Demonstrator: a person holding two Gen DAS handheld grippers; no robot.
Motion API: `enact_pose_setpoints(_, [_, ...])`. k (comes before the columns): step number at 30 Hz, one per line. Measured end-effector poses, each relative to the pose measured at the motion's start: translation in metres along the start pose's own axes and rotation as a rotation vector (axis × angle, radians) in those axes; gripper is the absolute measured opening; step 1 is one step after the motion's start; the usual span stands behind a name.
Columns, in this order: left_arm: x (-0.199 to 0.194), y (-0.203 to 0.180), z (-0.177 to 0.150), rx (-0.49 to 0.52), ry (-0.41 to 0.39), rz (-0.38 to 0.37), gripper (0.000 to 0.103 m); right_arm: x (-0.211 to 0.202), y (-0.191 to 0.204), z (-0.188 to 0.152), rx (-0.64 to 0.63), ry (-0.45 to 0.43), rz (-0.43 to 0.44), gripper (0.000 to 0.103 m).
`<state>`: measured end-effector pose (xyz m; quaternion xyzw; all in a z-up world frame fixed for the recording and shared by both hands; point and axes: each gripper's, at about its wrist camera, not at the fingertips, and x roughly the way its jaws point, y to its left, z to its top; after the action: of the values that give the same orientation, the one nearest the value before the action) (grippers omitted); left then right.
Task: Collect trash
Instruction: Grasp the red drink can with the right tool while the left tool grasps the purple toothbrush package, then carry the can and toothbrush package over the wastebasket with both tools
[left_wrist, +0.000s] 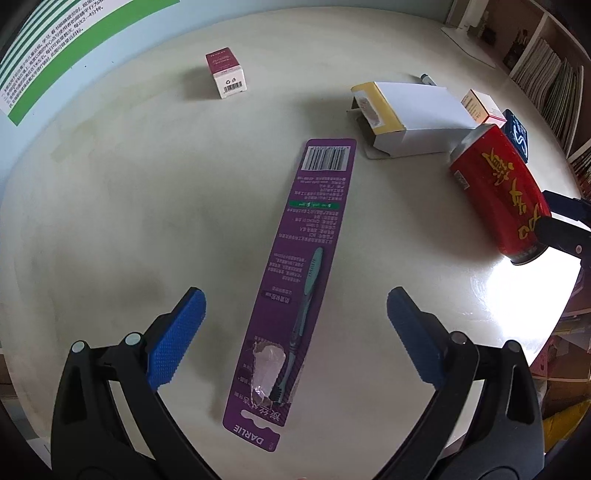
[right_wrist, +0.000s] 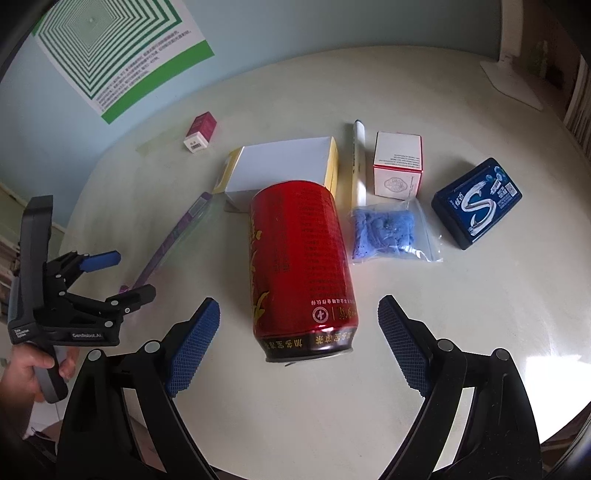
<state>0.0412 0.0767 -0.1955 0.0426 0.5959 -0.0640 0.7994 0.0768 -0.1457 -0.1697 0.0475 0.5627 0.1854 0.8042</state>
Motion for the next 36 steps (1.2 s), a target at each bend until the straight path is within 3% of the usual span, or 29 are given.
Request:
enact_pose_setpoints(11, [0.023,0.014,0.013,-0.005,0.035,-0.012,0.084,0.022,0.002,0.013,-0.011,0.026,-0.043,0.087])
enact_pose_setpoints(13, [0.026,0.015,0.015,-0.002,0.044,-0.019,0.073,0.025,0.003,0.014,-0.020,0.028,-0.047,0.085])
enact_pose_setpoints(16, [0.026,0.016,0.017,0.017,0.028,-0.011,0.068,0.031,0.005,0.016,-0.039,0.042,-0.072,0.075])
enact_pose_setpoints(18, [0.025,0.017,0.019,0.023,0.023,-0.014,0.058,0.034,0.006,0.016,-0.041,0.047,-0.069,0.068])
enact_pose_setpoints(22, [0.022,0.023,0.019,0.020,0.021,-0.023,0.045,0.034,0.007,0.014,-0.030,0.044,-0.064,0.068])
enact_pose_setpoints(24, [0.021,0.027,0.019,0.014,0.019,-0.038,0.030,0.034,0.008,0.013,-0.034,0.042,-0.060,0.067])
enact_pose_setpoints(36, [0.008,0.036,0.025,0.023,-0.018,-0.087,0.015,0.016,0.004,0.007,-0.012,0.009,-0.049,0.067])
